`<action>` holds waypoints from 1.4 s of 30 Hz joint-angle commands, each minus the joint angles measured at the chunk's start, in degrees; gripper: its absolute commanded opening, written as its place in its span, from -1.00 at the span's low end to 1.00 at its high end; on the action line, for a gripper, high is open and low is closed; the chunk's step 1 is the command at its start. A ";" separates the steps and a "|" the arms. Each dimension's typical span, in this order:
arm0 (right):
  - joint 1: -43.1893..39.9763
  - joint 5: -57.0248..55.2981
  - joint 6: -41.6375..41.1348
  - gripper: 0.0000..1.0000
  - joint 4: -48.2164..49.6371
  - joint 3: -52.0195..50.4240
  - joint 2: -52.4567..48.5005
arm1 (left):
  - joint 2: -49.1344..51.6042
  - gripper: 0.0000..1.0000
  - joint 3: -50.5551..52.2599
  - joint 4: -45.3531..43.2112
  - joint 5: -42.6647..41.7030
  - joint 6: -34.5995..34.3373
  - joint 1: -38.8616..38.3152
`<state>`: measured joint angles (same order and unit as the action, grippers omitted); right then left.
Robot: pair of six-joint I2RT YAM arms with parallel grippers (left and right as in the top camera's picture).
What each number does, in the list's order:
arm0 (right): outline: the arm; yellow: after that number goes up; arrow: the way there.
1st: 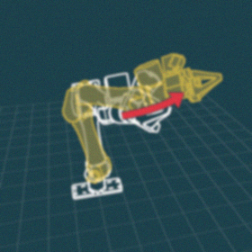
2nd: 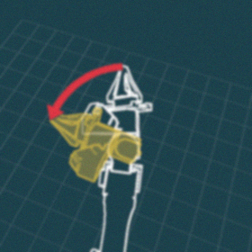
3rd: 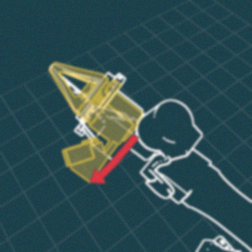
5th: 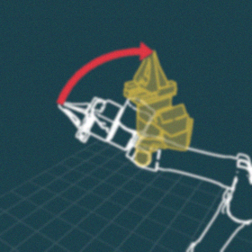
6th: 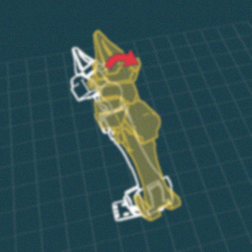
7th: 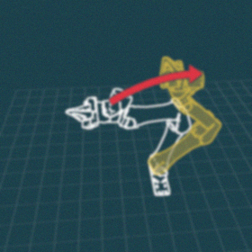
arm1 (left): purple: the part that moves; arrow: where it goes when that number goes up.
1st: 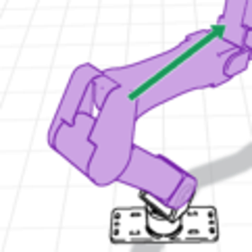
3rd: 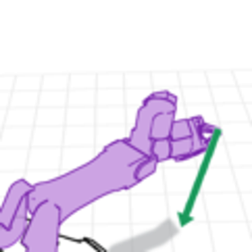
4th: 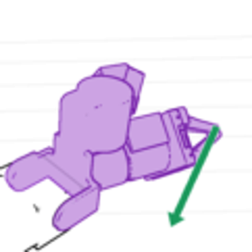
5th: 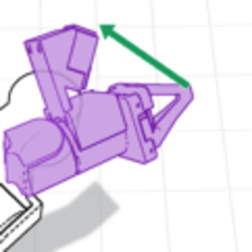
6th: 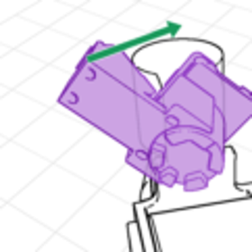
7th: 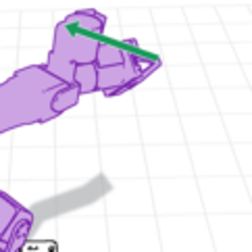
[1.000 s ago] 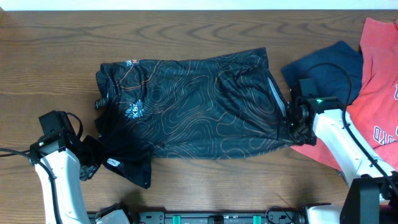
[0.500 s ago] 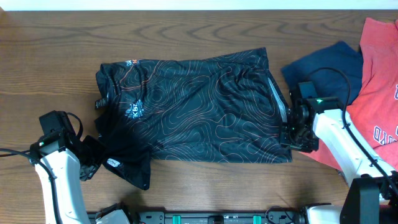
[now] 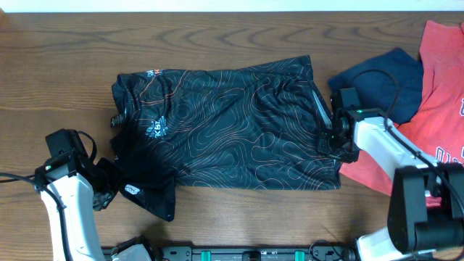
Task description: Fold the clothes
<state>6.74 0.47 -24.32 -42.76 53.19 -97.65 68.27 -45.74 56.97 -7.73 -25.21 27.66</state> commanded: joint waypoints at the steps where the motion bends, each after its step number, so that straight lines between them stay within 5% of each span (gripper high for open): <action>1: -0.50 0.02 1.68 -0.10 0.35 0.26 -1.49 | 0.20 -0.88 -0.87 0.22 0.26 0.79 0.24; 7: -0.50 0.66 1.66 -0.29 -0.98 0.26 -1.46 | 0.20 -0.88 -0.87 0.22 0.26 0.79 0.24; 12: -0.50 0.66 1.66 -0.69 -0.92 0.26 -1.46 | 0.20 -0.88 -0.87 0.22 0.26 0.79 0.24; 42: -0.74 1.46 1.18 -0.55 -6.49 2.82 -0.72 | 0.20 -0.87 -0.87 0.20 0.24 0.76 0.24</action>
<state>6.70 1.61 -22.98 -49.21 53.69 -98.85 68.27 -45.74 56.97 -7.73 -25.19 27.66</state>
